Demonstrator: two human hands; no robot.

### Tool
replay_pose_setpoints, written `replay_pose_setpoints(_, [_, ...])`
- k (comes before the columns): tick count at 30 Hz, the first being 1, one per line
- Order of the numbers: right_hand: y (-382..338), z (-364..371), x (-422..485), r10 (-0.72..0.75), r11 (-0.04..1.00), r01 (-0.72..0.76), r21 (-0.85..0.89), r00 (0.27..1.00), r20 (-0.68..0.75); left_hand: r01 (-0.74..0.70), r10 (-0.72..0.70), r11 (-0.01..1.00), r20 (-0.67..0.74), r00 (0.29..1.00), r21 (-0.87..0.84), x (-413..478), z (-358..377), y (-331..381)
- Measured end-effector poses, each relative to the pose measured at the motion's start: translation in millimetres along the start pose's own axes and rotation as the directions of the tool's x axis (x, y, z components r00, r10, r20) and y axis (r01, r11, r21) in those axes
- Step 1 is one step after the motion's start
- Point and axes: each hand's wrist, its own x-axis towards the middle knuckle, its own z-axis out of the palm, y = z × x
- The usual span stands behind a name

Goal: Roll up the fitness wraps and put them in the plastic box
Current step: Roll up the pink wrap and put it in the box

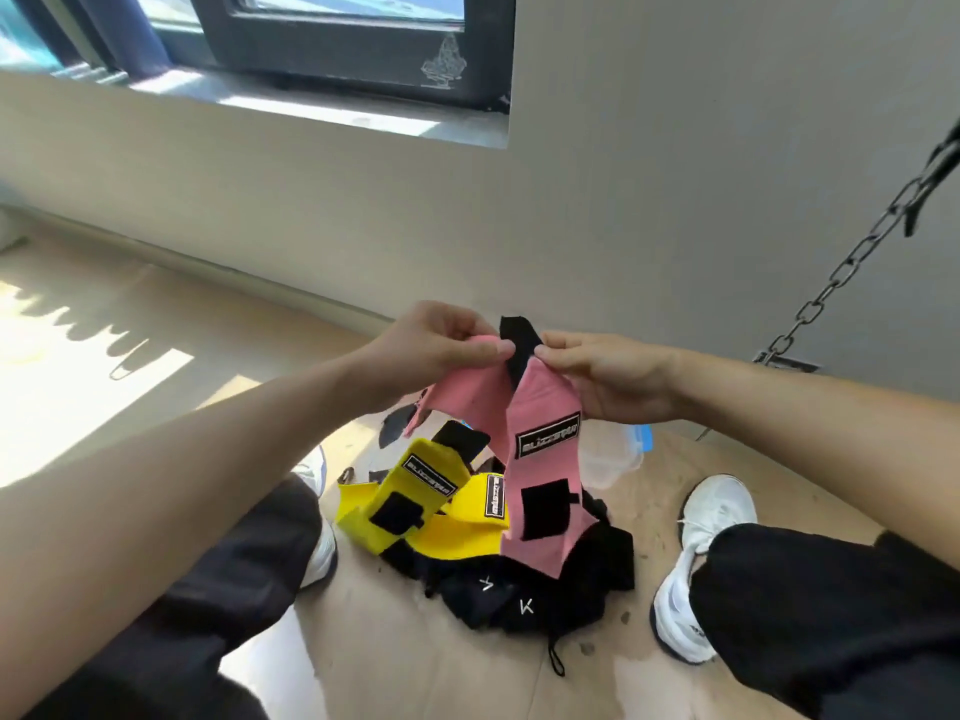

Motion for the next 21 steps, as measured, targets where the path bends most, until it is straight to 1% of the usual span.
replay_pose_setpoints(1, [-2.5, 1.5, 0.2, -0.011, 1.0, 0.011, -0.001, 1.0, -0.007, -0.004, 0.004, 1.0, 0.019, 1.0, -0.007, -0.7, -2.1, 4.1])
replay_pose_setpoints(3, [-8.3, 1.7, -1.7, -0.044, 0.999, 0.042, -0.03, 0.998, -0.047, -0.007, 0.002, 0.999, 0.107, 0.994, 0.038, -2.8, -10.4, 10.1])
replay_pose_setpoints(5, [-12.9, -2.7, -7.2, -0.063, 0.994, 0.052, -0.092, 0.991, -0.117, 0.013, -0.036, 0.993, 0.189, 0.981, 0.121, -5.2, -24.6, 9.0])
replay_pose_setpoints(8, [-12.1, -13.6, -14.7, -0.058, 0.982, 0.02, -0.186, 0.979, -0.197, 0.028, -0.091, 0.968, 0.244, 0.966, 0.251, -5.1, -41.3, -1.9])
replay_pose_setpoints(10, [-7.2, -21.6, -14.2, -0.052, 0.98, 0.002, -0.198, 0.967, -0.248, 0.029, -0.1, 0.957, 0.235, 0.967, 0.29, -3.4, -43.7, -9.1])
replay_pose_setpoints(11, [-4.9, -24.2, -13.1, -0.045, 0.979, -0.01, -0.202, 0.963, -0.265, 0.012, -0.079, 0.953, 0.213, 0.974, 0.301, -2.1, -43.3, -12.4])
replay_pose_setpoints(14, [-2.8, -27.5, -8.1, -0.035, 0.979, -0.027, -0.203, 0.955, -0.295, -0.091, 0.059, 0.909, 0.092, 0.994, 0.407, 4.5, -42.7, -16.7])
replay_pose_setpoints(15, [-3.7, -27.8, -7.3, -0.053, 0.984, -0.004, -0.178, 0.947, -0.316, -0.123, 0.113, 0.874, 0.049, 0.992, 0.47, 6.2, -42.2, -16.5])
replay_pose_setpoints(16, [-5.3, -29.1, -6.6, -0.077, 0.989, 0.028, -0.144, 0.935, -0.345, -0.153, 0.176, 0.819, 0.012, 0.984, 0.554, 6.6, -41.4, -15.0])
replay_pose_setpoints(18, [-11.7, -30.0, -9.5, -0.115, 0.993, 0.093, -0.074, 0.915, -0.387, -0.176, 0.306, 0.651, -0.043, 0.951, 0.738, 5.5, -39.4, -11.1])
replay_pose_setpoints(19, [-14.6, -30.1, -11.8, -0.123, 0.992, 0.116, -0.042, 0.915, -0.383, -0.168, 0.358, 0.582, -0.065, 0.931, 0.796, 5.1, -39.3, -9.8])
replay_pose_setpoints(21, [-18.0, -28.0, -15.5, -0.121, 0.992, 0.129, 0.001, 0.931, -0.345, -0.158, 0.425, 0.516, -0.092, 0.9, 0.842, 4.6, -40.3, -10.0])
